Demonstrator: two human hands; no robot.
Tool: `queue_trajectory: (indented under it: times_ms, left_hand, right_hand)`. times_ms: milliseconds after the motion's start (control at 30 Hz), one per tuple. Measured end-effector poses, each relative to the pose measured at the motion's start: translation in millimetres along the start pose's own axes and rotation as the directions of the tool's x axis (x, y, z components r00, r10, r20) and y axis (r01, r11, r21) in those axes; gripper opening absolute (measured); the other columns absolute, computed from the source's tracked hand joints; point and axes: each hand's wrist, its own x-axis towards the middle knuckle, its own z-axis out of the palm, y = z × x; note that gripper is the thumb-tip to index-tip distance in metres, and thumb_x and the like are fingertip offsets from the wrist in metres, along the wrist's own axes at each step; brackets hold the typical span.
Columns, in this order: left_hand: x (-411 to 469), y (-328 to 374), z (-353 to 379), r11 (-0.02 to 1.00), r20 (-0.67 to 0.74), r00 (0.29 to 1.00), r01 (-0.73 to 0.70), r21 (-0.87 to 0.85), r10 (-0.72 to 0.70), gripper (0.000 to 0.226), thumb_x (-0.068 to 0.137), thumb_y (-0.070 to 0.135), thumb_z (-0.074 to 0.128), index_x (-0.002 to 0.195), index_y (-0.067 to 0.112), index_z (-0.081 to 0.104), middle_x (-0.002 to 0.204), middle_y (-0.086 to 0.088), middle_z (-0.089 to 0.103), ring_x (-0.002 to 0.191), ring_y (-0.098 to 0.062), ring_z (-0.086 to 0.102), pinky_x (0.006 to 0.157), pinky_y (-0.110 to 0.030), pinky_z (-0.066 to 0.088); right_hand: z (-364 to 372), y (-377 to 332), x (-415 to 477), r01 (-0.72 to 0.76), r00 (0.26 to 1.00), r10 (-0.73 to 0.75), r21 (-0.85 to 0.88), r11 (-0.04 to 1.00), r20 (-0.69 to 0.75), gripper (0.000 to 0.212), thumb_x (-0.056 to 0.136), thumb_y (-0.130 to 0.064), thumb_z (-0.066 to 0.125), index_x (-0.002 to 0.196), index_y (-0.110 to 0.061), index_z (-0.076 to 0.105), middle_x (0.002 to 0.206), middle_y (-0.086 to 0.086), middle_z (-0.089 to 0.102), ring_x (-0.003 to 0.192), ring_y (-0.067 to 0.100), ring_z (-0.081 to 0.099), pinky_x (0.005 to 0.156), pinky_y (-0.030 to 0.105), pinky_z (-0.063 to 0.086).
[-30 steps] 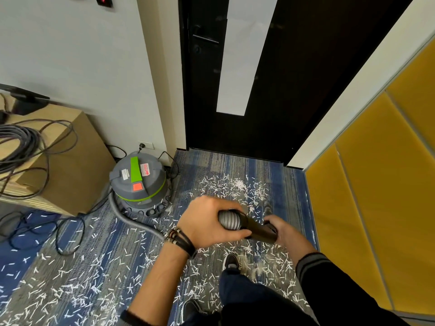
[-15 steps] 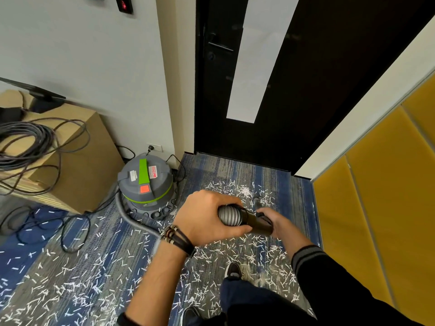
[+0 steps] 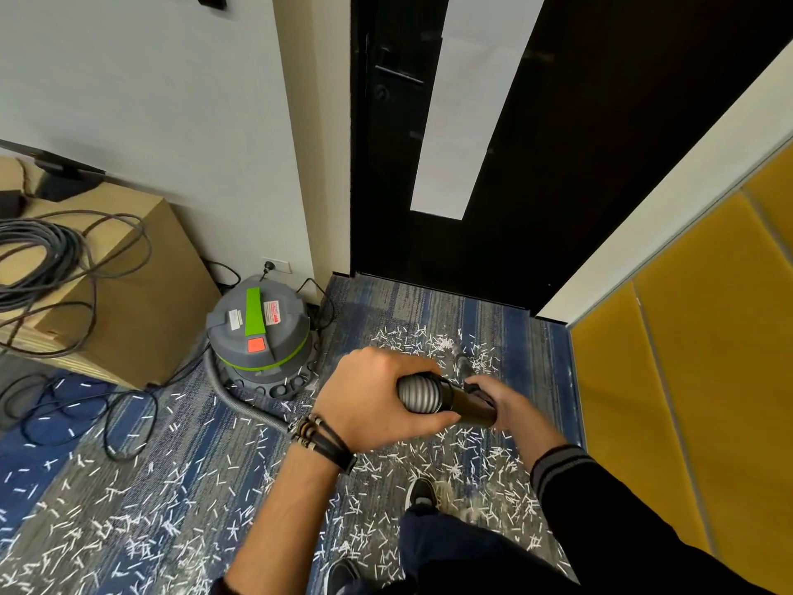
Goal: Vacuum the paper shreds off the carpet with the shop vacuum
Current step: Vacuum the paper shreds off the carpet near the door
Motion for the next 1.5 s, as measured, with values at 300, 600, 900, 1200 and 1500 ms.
queue_trajectory:
  times_ms: [300, 600, 900, 1200, 1500]
  left_hand:
    - [33, 0, 4, 1.000, -0.003, 1.000, -0.001, 0.003, 0.001, 0.043, 0.076, 0.073, 0.071, 0.100, 0.038, 0.073, 0.079, 0.021, 0.069, 0.070, -0.001, 0.063, 0.066, -0.016, 0.050]
    - [75, -1, 16, 1.000, -0.017, 1.000, 0.008, -0.002, -0.008, 0.042, 0.075, 0.070, 0.076, 0.102, 0.037, 0.072, 0.082, 0.019, 0.071, 0.074, -0.002, 0.064, 0.066, -0.015, 0.049]
    - [115, -3, 28, 0.990, 0.107, 0.994, 0.014, -0.140, 0.001, 0.036, 0.076, 0.063, 0.083, 0.099, 0.036, 0.075, 0.085, 0.019, 0.073, 0.078, -0.003, 0.069, 0.070, -0.029, 0.055]
    - [135, -6, 6, 0.994, 0.005, 0.999, 0.036, -0.105, -0.035, 0.041, 0.072, 0.065, 0.083, 0.102, 0.038, 0.079, 0.088, 0.020, 0.076, 0.078, 0.000, 0.071, 0.070, -0.032, 0.058]
    - [150, 14, 12, 0.997, -0.020, 1.000, 0.007, -0.075, -0.009, 0.042, 0.072, 0.062, 0.085, 0.103, 0.035, 0.079, 0.089, 0.021, 0.075, 0.079, 0.002, 0.070, 0.071, -0.029, 0.058]
  right_hand:
    - [-16, -26, 14, 0.005, 1.000, -0.005, 0.011, 1.000, 0.029, 0.030, 0.097, -0.029, 0.054, 0.114, -0.005, 0.052, 0.089, 0.014, 0.064, 0.071, 0.027, 0.065, 0.049, 0.032, 0.057]
    - [-44, -74, 40, 0.031, 0.999, -0.031, 0.011, 0.999, 0.020, 0.033, 0.096, -0.031, 0.053, 0.119, -0.006, 0.050, 0.089, 0.012, 0.061, 0.066, 0.024, 0.061, 0.049, 0.029, 0.054]
    - [-81, -64, 63, -0.044, 0.999, 0.044, -0.008, 0.999, 0.031, 0.031, 0.096, -0.027, 0.054, 0.116, -0.003, 0.050, 0.091, 0.016, 0.064, 0.069, 0.027, 0.066, 0.054, 0.033, 0.056]
    - [-61, -99, 80, -0.005, 0.986, 0.004, 0.006, 1.000, 0.170, 0.049, 0.092, -0.021, 0.057, 0.135, -0.002, 0.041, 0.098, 0.018, 0.061, 0.071, 0.027, 0.067, 0.056, 0.034, 0.057]
    - [-87, -106, 84, 0.049, 0.982, -0.054, 0.034, 0.998, 0.182, 0.031, 0.093, -0.018, 0.054, 0.120, -0.004, 0.047, 0.095, 0.013, 0.054, 0.071, 0.023, 0.057, 0.054, 0.029, 0.054]
